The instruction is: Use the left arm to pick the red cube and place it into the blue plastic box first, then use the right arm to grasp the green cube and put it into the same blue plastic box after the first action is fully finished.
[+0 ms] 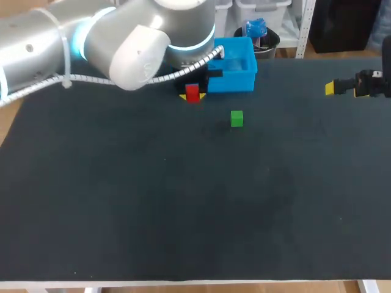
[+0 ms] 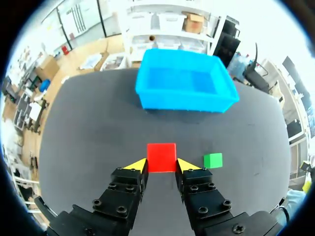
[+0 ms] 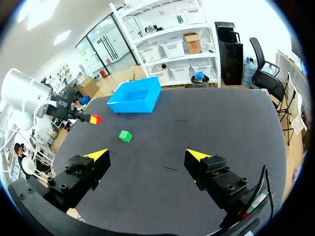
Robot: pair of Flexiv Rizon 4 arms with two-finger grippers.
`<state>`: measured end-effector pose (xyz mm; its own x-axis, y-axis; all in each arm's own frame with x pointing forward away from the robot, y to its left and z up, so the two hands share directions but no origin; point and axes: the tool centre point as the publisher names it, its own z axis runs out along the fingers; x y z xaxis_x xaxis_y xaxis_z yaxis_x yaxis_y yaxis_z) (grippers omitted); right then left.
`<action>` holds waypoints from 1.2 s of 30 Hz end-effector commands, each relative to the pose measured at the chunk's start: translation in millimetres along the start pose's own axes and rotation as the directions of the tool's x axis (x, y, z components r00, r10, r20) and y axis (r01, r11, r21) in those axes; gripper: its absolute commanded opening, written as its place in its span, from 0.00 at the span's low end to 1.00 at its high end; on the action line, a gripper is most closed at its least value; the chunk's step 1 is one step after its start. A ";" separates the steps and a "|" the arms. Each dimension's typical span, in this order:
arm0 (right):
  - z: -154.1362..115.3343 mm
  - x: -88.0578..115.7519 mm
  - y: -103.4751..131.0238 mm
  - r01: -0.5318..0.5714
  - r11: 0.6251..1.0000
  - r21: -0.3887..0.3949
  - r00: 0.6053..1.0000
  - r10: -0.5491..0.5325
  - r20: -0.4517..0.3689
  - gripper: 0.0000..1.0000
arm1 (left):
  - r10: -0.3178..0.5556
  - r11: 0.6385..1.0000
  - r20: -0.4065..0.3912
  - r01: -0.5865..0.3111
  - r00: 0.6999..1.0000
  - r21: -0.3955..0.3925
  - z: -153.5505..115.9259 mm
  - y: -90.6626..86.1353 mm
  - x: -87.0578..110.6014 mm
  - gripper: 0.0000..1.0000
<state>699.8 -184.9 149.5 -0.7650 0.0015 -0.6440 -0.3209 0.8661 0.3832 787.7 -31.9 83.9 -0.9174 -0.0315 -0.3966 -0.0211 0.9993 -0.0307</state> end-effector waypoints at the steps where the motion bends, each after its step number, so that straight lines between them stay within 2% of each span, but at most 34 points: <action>1: 0.0 -0.1 -0.2 0.001 1.000 0.000 1.000 -0.001 -0.001 1.00 | -0.003 1.000 0.038 0.002 0.999 0.030 -33.1 15.3 4.6 0.00; 5: 0.0 -0.1 -0.2 0.001 1.000 0.000 1.000 -0.001 -0.001 1.00 | 0.022 0.997 0.066 -0.027 0.998 0.078 -47.1 19.7 -0.2 0.00; 8: 0.0 -0.1 -0.2 0.001 1.000 0.000 1.000 -0.001 -0.001 1.00 | 0.128 0.973 0.105 -0.146 0.986 0.179 -53.1 21.7 -4.4 0.00; 10: 0.0 -0.1 -0.2 0.001 1.000 0.000 1.000 -0.001 -0.001 1.00 | 0.200 0.953 0.151 -0.228 0.968 0.198 -54.9 25.2 -4.7 0.00; 14: 0.0 -0.1 -0.2 0.001 1.000 0.000 1.000 -0.001 -0.001 1.00 | 0.280 0.907 0.230 -0.336 0.932 0.253 -63.7 36.3 -5.6 0.00; 16: 0.0 -0.1 -0.2 0.001 1.000 0.000 1.000 -0.001 -0.001 1.00 | 0.313 0.892 0.275 -0.380 0.909 0.243 -69.4 41.3 -6.7 0.00; 20: 0.0 -0.1 -0.2 0.001 1.000 0.000 1.000 -0.001 -0.001 1.00 | 0.331 0.858 0.328 -0.427 0.885 0.286 -78.4 49.4 -7.4 0.00; 22: 0.0 -0.1 -0.2 0.001 1.000 0.000 1.000 -0.001 -0.001 1.00 | 0.347 0.854 0.336 -0.443 0.876 0.272 -79.5 51.9 -6.2 0.00; 26: 0.0 -0.1 -0.2 0.001 1.000 0.000 1.000 -0.001 -0.001 1.00 | 0.330 0.839 0.336 -0.438 0.882 0.324 -79.8 58.3 -4.9 0.00; 36: 0.0 -0.1 -0.2 0.001 1.000 0.000 1.000 -0.001 -0.001 1.00 | 0.347 0.820 0.353 -0.464 0.869 0.336 -79.0 64.8 -12.0 0.00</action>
<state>699.8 -184.9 149.6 -0.7650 0.0015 -0.6440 -0.3209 0.8661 0.3832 761.5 32.2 159.5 -0.6658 0.3098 -0.6788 0.5091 0.8537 -0.1098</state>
